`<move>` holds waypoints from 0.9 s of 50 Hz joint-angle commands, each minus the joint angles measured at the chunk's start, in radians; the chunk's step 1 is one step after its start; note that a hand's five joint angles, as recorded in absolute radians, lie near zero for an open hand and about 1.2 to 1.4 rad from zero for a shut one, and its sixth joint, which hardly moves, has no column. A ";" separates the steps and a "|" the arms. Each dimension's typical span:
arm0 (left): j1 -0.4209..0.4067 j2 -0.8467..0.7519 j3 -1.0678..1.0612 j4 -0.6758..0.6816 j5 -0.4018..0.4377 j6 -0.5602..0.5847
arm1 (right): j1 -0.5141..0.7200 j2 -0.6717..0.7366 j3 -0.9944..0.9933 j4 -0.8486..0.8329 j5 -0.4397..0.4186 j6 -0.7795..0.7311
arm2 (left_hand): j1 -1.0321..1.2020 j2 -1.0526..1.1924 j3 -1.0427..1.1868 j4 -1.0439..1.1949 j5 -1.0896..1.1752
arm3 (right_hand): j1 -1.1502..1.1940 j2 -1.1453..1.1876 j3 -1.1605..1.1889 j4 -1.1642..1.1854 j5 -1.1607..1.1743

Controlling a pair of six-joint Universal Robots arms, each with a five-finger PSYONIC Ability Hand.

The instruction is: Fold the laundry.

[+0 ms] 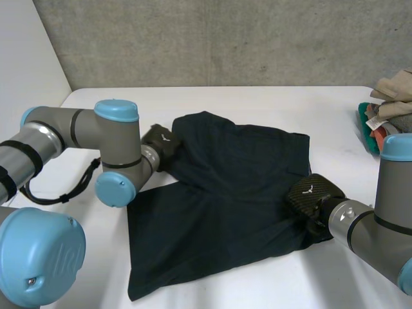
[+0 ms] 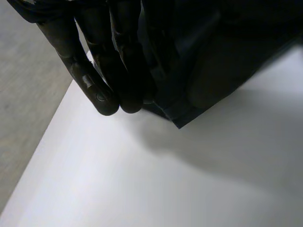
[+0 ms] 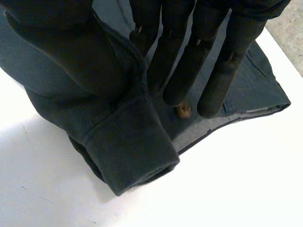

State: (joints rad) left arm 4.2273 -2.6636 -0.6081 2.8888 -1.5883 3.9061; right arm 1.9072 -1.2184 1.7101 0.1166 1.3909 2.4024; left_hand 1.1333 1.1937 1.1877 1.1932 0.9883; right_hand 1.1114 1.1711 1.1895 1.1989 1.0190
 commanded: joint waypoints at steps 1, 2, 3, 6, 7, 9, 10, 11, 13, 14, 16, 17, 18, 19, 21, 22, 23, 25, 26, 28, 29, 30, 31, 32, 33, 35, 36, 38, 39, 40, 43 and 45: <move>0.023 0.021 0.014 -0.008 -0.402 0.058 | 0.013 -0.006 0.005 0.005 -0.001 0.000 | 0.263 0.203 0.209 0.203 0.233 | 0.285 0.225 0.207 0.197 0.203; 0.026 0.022 0.013 -0.020 -0.435 0.064 | 0.016 -0.006 0.006 0.005 -0.003 0.000 | 0.263 0.203 0.209 0.203 0.233 | 0.285 0.225 0.207 0.197 0.203; 0.025 0.024 0.010 -0.034 -0.446 0.067 | 0.019 -0.006 0.006 0.005 -0.003 0.000 | 0.263 0.203 0.209 0.203 0.233 | 0.285 0.225 0.207 0.197 0.203; 0.007 0.043 -0.018 -0.072 -0.359 0.044 | 0.035 -0.006 0.008 0.005 0.004 0.000 | 0.263 0.203 0.209 0.203 0.233 | 0.285 0.225 0.207 0.197 0.203; 0.000 0.048 -0.027 -0.075 -0.326 0.035 | 0.039 -0.006 0.008 0.005 0.004 0.001 | 0.121 0.061 0.066 0.061 0.091 | 0.285 0.225 0.207 0.197 0.203; -0.018 0.071 -0.053 -0.077 -0.256 0.019 | 0.047 -0.007 0.008 0.006 0.004 0.001 | -0.817 -0.877 -0.871 -0.877 -0.847 | 0.285 0.225 0.207 0.197 0.203; -0.020 0.082 -0.064 -0.077 -0.248 0.016 | 0.049 -0.007 0.010 0.006 0.004 0.001 | -0.959 -1.019 -1.013 -1.019 -0.988 | 0.285 0.225 0.207 0.197 0.203; -0.023 0.093 -0.073 -0.076 -0.249 0.010 | 0.050 -0.007 0.010 0.006 0.004 0.001 | -0.959 -1.019 -1.013 -1.019 -0.988 | 0.285 0.225 0.207 0.197 0.203; -0.020 0.129 -0.097 -0.060 -0.269 0.004 | 0.053 -0.007 0.011 0.006 0.004 0.001 | -0.959 -1.019 -1.013 -1.019 -0.988 | 0.285 0.225 0.207 0.197 0.203; -0.017 0.143 -0.107 -0.053 -0.280 -0.001 | 0.053 -0.007 0.011 0.006 0.004 0.001 | -0.959 -1.019 -1.013 -1.019 -0.988 | 0.285 0.225 0.207 0.197 0.203; -0.001 0.187 -0.139 -0.033 -0.309 -0.016 | 0.055 -0.007 0.011 0.000 0.004 0.004 | -0.959 -1.019 -1.013 -1.019 -0.988 | 0.285 0.225 0.207 0.197 0.203; 0.003 0.206 -0.153 -0.026 -0.317 -0.024 | 0.056 -0.007 0.011 0.000 0.004 0.007 | -0.959 -1.019 -1.013 -1.019 -0.988 | 0.285 0.225 0.207 0.197 0.203; 0.006 0.223 -0.169 -0.020 -0.320 -0.033 | 0.058 -0.010 0.010 0.000 0.004 0.009 | -0.959 -1.019 -1.013 -1.019 -0.988 | 0.285 0.225 0.207 0.197 0.203; 0.010 0.243 -0.188 -0.014 -0.320 -0.043 | 0.059 -0.007 0.008 0.000 0.004 0.012 | -0.959 -1.019 -1.013 -1.019 -0.988 | 0.285 0.225 0.207 0.197 0.203; 0.017 0.312 -0.257 -0.003 -0.303 -0.083 | 0.066 -0.010 0.002 0.000 0.004 0.024 | -0.959 -1.019 -1.013 -1.019 -0.988 | 0.285 0.225 0.207 0.197 0.203; 0.020 0.335 -0.283 -0.002 -0.294 -0.097 | 0.070 -0.012 -0.001 -0.002 0.004 0.030 | -0.959 -1.019 -1.013 -1.019 -0.988 | 0.285 0.225 0.207 0.197 0.203; 0.022 0.362 -0.311 -0.002 -0.280 -0.114 | 0.073 -0.015 -0.006 -0.003 0.004 0.037 | -0.959 -1.019 -1.013 -1.019 -0.988 | 0.285 0.225 0.207 0.197 0.203; 0.022 0.447 -0.404 -0.005 -0.242 -0.163 | 0.087 -0.021 -0.026 -0.009 0.004 0.060 | -0.959 -1.019 -1.013 -1.019 -0.988 | 0.285 0.225 0.207 0.197 0.203; 0.022 0.474 -0.438 -0.008 -0.228 -0.183 | 0.092 -0.023 -0.033 -0.011 0.004 0.070 | -0.959 -1.019 -1.013 -1.019 -0.988 | 0.285 0.225 0.207 0.197 0.203; 0.017 0.563 -0.543 -0.025 -0.176 -0.238 | 0.104 -0.023 -0.064 -0.021 0.008 0.105 | -0.959 -1.019 -1.013 -1.019 -0.988 | 0.285 0.225 0.207 0.197 0.203; 0.014 0.591 -0.580 -0.032 -0.159 -0.257 | 0.108 -0.021 -0.076 -0.026 0.010 0.121 | -0.958 -1.018 -1.012 -1.018 -0.988 | 0.285 0.225 0.207 0.197 0.203; 0.011 0.619 -0.616 -0.043 -0.138 -0.281 | 0.112 -0.016 -0.090 -0.029 0.014 0.138 | -0.935 -0.995 -0.989 -0.995 -0.964 | 0.285 0.225 0.207 0.197 0.203; 0.008 0.645 -0.652 -0.049 -0.122 -0.295 | 0.116 -0.015 -0.102 -0.034 0.017 0.156 | -0.917 -0.977 -0.971 -0.977 -0.947 | 0.285 0.225 0.207 0.197 0.203; 0.000 0.692 -0.718 -0.066 -0.099 -0.330 | 0.122 -0.001 -0.131 -0.040 0.028 0.188 | -0.900 -0.960 -0.954 -0.959 -0.929 | 0.285 0.225 0.207 0.197 0.203; -0.004 0.715 -0.751 -0.074 -0.087 -0.347 | 0.125 0.008 -0.147 -0.041 0.036 0.205 | -0.882 -0.942 -0.936 -0.942 -0.911 | 0.285 0.225 0.207 0.197 0.203; -0.015 0.755 -0.812 -0.091 -0.067 -0.381 | 0.130 0.029 -0.181 -0.040 0.054 0.237 | -0.841 -0.901 -0.895 -0.901 -0.870 | 0.285 0.225 0.207 0.197 0.203; -0.026 0.786 -0.872 -0.106 -0.055 -0.413 | 0.135 0.049 -0.214 -0.038 0.077 0.271 | -0.803 -0.863 -0.857 -0.863 -0.832 | 0.285 0.225 0.207 0.197 0.203; -0.039 0.815 -0.926 -0.120 -0.045 -0.444 | 0.136 0.066 -0.245 -0.031 0.102 0.305 | -0.747 -0.807 -0.801 -0.807 -0.777 | 0.285 0.225 0.207 0.197 0.203; -0.052 0.836 -0.976 -0.131 -0.038 -0.464 | 0.136 0.076 -0.257 -0.028 0.114 0.322 | -0.691 -0.752 -0.746 -0.751 -0.721 | 0.285 0.225 0.207 0.197 0.203; -0.061 0.844 -0.999 -0.134 -0.035 -0.478 | 0.135 0.088 -0.280 -0.020 0.140 0.355 | -0.685 -0.745 -0.739 -0.745 -0.715 | 0.285 0.225 0.207 0.197 0.203; -0.082 0.867 -1.077 -0.134 -0.027 -0.496 | 0.127 0.106 -0.320 -0.009 0.181 0.415 | -0.691 -0.751 -0.745 -0.751 -0.720 | 0.285 0.225 0.207 0.197 0.203; -0.093 0.869 -1.120 -0.125 -0.021 -0.496 | 0.122 0.112 -0.332 -0.008 0.191 0.440 | -0.752 -0.812 -0.806 -0.812 -0.782 | 0.285 0.225 0.207 0.197 0.203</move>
State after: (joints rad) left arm 4.1719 -1.8217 -1.5981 2.7624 -1.6220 3.4386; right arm 2.0409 -1.1376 1.4367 0.0926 1.5228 2.7519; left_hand 0.3791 0.3710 0.3705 0.3764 0.2027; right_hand 1.1114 1.1711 1.1895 1.1989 1.0216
